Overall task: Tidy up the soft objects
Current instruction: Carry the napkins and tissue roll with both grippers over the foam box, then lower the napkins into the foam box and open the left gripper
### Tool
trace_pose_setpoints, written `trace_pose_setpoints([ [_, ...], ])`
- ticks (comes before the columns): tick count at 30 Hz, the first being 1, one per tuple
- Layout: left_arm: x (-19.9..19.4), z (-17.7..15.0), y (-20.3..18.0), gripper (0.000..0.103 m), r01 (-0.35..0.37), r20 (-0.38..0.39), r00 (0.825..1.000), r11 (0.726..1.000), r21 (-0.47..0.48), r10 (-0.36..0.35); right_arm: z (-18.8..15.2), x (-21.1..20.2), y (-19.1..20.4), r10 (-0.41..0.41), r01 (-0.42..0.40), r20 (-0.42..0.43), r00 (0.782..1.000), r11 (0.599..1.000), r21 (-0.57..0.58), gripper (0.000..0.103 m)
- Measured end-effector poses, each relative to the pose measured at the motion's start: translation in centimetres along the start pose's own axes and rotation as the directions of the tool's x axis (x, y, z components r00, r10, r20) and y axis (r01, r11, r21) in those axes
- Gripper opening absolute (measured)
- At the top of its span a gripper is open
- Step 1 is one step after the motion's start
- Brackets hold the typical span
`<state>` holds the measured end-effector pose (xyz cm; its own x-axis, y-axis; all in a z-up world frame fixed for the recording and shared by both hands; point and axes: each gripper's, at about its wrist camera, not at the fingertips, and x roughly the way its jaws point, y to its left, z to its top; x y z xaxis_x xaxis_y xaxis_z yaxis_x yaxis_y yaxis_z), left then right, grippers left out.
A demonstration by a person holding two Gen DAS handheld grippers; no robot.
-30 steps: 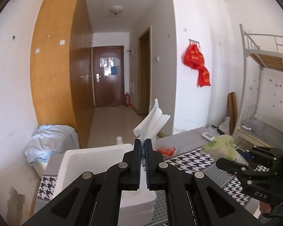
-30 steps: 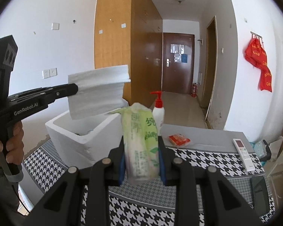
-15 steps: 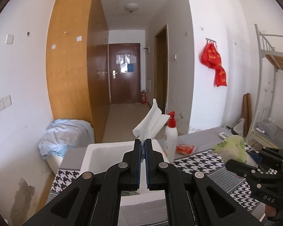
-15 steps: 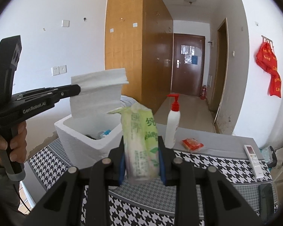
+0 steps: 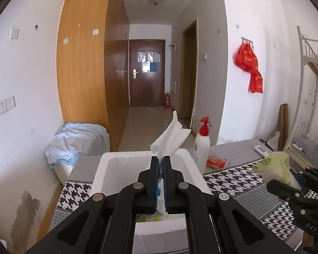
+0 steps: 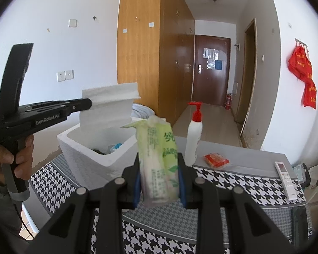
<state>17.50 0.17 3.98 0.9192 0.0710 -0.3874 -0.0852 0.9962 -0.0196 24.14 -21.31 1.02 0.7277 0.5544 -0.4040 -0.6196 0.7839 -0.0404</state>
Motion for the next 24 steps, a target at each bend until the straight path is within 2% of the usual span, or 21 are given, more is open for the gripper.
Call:
trace_pose_setpoints([
  [18, 3.3, -1.3, 1.9, 0.007, -0.054, -0.130, 0.990, 0.998, -0.038, 0.049, 0.0, 0.9, 0.1, -0.012, 0.012, -0.026, 1.000, 1.000, -0.008, 0.033],
  [20, 3.5, -1.4, 2.0, 0.019, -0.066, -0.136, 0.989, 0.997, -0.033, 0.061, 0.0, 1.0, 0.1, -0.013, 0.013, -0.030, 0.999, 1.000, -0.007, 0.033],
  [22, 3.6, -1.5, 1.9, 0.057, -0.070, -0.141, 0.988, 0.997, -0.029, 0.065, 0.0, 1.1, 0.1, -0.015, 0.015, -0.032, 0.999, 1.000, -0.006, 0.033],
  [24, 3.4, -1.6, 1.9, 0.072, -0.071, -0.122, 0.990, 0.997, -0.032, 0.067, -0.1, 1.2, 0.1, -0.017, 0.016, -0.033, 0.999, 1.000, -0.006, 0.033],
])
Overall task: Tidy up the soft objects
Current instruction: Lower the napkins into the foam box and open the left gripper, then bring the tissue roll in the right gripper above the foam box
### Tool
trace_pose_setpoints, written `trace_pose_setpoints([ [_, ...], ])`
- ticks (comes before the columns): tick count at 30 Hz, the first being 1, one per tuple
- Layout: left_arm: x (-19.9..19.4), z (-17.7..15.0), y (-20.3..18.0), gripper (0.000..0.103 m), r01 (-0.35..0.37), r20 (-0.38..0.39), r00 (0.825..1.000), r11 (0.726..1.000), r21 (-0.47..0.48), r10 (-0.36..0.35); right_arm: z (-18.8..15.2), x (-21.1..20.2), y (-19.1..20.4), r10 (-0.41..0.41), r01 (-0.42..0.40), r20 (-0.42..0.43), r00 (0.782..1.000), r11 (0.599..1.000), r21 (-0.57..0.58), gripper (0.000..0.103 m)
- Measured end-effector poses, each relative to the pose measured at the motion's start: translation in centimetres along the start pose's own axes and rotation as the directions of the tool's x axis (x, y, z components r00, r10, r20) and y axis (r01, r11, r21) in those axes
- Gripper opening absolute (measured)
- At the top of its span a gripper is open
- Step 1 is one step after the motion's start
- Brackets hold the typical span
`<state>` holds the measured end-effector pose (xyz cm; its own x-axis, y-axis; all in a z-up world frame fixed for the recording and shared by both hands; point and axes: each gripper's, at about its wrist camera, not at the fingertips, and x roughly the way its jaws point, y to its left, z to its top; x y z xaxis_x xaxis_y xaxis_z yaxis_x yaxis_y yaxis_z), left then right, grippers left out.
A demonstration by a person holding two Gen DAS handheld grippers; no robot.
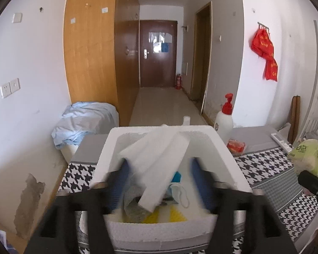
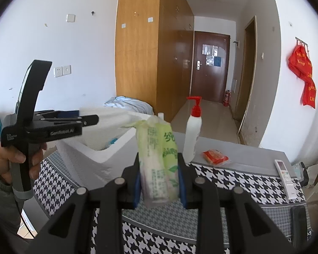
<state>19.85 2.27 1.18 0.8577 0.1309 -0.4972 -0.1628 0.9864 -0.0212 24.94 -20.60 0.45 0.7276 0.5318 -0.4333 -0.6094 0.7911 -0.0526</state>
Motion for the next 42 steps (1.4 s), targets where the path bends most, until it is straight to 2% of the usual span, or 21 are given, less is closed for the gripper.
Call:
trace_pose_setpoints([
  [3, -0.2, -0.1, 0.0, 0.085, -0.007, 0.012, 1.000, 1.000, 0.008, 0.007, 0.0, 0.2, 0.0, -0.008, 0.008, -0.004, 1.000, 1.000, 0.000, 0.033],
  [10, -0.8, -0.4, 0.5, 0.099, -0.023, 0.048, 0.999, 1.000, 0.010, 0.023, 0.3, 0.5, 0.2, -0.013, 0.013, -0.006, 1.000, 1.000, 0.001, 0.033],
  [27, -3.4, -1.0, 3.4, 0.102, -0.051, 0.115, 0.992, 0.999, -0.007, 0.051, 1.6, 1.1, 2.8, -0.003, 0.003, 0.007, 1.000, 1.000, -0.018, 0.033],
  [42, -5.2, -2.3, 6.6, 0.102, -0.147, 0.159, 0.975, 0.988, -0.047, 0.152, 3.9, 4.5, 6.3, 0.060, -0.062, -0.028, 0.998, 0.997, -0.054, 0.033],
])
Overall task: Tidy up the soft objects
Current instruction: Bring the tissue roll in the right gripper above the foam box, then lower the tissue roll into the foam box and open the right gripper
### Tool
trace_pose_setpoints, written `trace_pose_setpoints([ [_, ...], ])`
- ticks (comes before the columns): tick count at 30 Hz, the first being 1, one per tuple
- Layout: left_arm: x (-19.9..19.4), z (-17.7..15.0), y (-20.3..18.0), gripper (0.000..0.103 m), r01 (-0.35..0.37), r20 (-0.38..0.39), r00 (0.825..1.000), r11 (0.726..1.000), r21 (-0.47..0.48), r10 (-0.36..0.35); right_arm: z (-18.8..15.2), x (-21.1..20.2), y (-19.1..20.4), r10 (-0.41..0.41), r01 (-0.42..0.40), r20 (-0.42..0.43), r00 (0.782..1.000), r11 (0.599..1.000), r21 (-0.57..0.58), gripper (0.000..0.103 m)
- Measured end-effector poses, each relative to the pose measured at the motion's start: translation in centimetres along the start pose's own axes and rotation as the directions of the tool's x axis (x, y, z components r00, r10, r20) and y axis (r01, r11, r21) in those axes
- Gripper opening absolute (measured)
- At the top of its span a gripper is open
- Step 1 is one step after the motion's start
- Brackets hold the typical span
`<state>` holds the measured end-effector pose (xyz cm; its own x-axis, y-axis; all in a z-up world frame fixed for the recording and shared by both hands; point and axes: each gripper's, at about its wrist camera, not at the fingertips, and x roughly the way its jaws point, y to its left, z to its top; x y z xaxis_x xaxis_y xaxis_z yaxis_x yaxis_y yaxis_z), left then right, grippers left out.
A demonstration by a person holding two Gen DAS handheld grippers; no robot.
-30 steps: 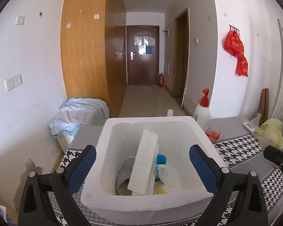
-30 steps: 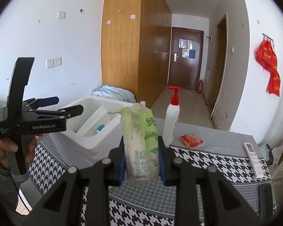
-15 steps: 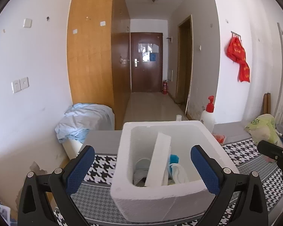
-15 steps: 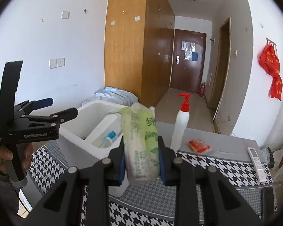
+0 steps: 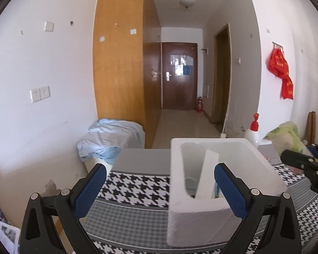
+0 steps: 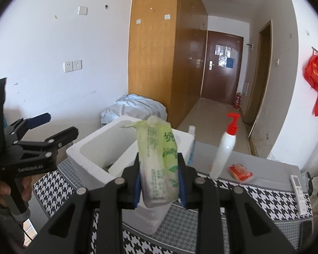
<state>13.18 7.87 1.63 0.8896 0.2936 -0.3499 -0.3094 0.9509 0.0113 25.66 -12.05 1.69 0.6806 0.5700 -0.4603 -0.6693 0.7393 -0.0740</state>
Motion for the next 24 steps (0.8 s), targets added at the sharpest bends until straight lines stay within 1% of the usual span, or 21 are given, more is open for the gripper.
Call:
trace_pose_setpoints([
  [4, -0.6, -0.4, 0.9, 0.102, -0.029, 0.015, 0.999, 1.000, -0.001, 0.029, 0.7, 1.5, 0.7, 0.012, -0.013, -0.021, 1.000, 1.000, -0.012, 0.033],
  [12, -1.7, -1.4, 2.1, 0.102, -0.044, 0.026, 0.999, 0.999, -0.015, 0.044, 1.2, 4.6, 1.3, 0.020, -0.020, -0.076, 0.997, 1.000, -0.005, 0.033],
  [13, -1.8, -1.5, 2.2, 0.102, -0.043, 0.029, 0.999, 0.999, -0.018, 0.044, 1.3, 4.8, 1.3, 0.018, -0.018, -0.082, 0.996, 1.000, -0.003, 0.035],
  [14, -2.0, -1.5, 2.3, 0.102, -0.043, 0.029, 0.999, 0.999, -0.020, 0.043, 1.2, 5.2, 1.4, 0.013, -0.014, -0.089, 0.996, 1.000, -0.008, 0.043],
  [15, -2.1, -1.6, 2.3, 0.102, -0.041, 0.029, 0.999, 0.999, -0.024, 0.041, 1.2, 5.3, 1.4, 0.010, -0.011, -0.092, 0.996, 1.000, -0.010, 0.057],
  [17, -2.2, -1.6, 2.3, 0.102, -0.038, 0.028, 0.999, 0.999, -0.023, 0.039, 1.2, 5.1, 1.5, 0.020, -0.021, -0.085, 0.996, 1.000, -0.009, 0.070],
  [18, -2.1, -1.5, 2.3, 0.102, -0.037, 0.027, 0.999, 0.999, -0.023, 0.038, 1.1, 4.8, 1.5, 0.025, -0.025, -0.075, 0.997, 1.000, -0.003, 0.073],
  [22, -2.9, -1.8, 1.8, 0.102, -0.032, 0.033, 0.999, 0.999, -0.022, 0.033, 0.4, 2.5, 1.3, 0.039, -0.039, -0.047, 0.998, 0.999, 0.010, 0.073],
  [24, -3.6, -1.9, 1.4, 0.102, -0.015, 0.039, 0.999, 1.000, -0.022, 0.015, -0.3, 0.8, 1.1, 0.054, -0.053, -0.025, 0.998, 0.998, 0.029, 0.073],
])
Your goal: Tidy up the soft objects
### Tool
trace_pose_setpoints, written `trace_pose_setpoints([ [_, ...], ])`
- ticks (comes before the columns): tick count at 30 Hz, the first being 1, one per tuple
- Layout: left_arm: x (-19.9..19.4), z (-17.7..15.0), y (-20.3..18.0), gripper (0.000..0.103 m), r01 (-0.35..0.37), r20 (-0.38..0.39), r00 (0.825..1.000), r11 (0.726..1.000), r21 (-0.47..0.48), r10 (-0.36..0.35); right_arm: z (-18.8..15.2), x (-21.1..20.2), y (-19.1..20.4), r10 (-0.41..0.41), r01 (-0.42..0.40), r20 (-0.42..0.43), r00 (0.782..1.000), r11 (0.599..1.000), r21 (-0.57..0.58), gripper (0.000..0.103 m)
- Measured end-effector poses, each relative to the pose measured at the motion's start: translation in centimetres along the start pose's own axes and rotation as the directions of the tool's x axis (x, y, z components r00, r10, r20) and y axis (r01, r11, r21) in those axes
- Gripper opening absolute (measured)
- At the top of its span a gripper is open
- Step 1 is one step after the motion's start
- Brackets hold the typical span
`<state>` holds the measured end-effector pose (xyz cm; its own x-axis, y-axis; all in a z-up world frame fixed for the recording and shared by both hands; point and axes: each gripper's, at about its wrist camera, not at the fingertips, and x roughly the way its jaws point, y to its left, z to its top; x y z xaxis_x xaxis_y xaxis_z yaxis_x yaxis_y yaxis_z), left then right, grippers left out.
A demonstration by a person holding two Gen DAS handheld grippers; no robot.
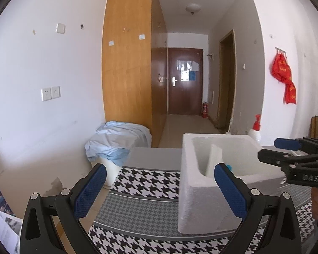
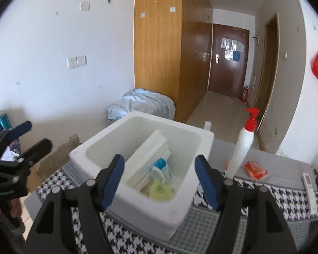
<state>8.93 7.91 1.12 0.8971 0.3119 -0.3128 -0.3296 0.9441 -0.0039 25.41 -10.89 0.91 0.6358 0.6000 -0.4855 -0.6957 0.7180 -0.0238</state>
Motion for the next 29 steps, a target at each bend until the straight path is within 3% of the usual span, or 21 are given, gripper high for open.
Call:
trace_pose_setpoints([
  [4, -1.8, -0.5, -1.0, 0.102, 0.028, 0.008, 1.000, 1.000, 0.004, -0.028, -1.6, -3.4, 0.1, -0.023, 0.022, 0.053, 0.998, 1.000, 0.017, 0.075],
  [6, -2.5, -0.7, -1.3, 0.102, 0.032, 0.009, 0.999, 0.999, 0.005, -0.032, -2.4, -5.0, 0.3, -0.020, 0.019, 0.087, 0.996, 1.000, 0.020, 0.085],
  [10, -4.5, -1.5, -1.9, 0.102, 0.049, 0.025, 0.999, 0.999, -0.011, -0.049, -4.8, -8.4, 0.5, -0.050, 0.045, 0.151, 0.987, 0.998, 0.039, 0.087],
  [13, -5.9, -2.7, -2.3, 0.102, 0.059, 0.042, 0.997, 0.998, -0.023, -0.058, -6.8, -10.1, 0.3, -0.068, 0.056, 0.179, 0.981, 0.996, 0.073, 0.097],
  [19, -7.1, -4.6, -3.1, 0.102, 0.067, 0.042, 0.997, 0.998, -0.020, -0.066, -9.5, -11.2, 0.8, -0.068, 0.056, 0.173, 0.983, 0.995, 0.077, 0.097],
  [29, -7.8, -5.5, -3.2, 0.102, 0.056, 0.046, 0.997, 0.998, -0.009, -0.055, -11.1, -11.8, 0.6, -0.084, 0.070, 0.168, 0.982, 0.994, 0.089, 0.097],
])
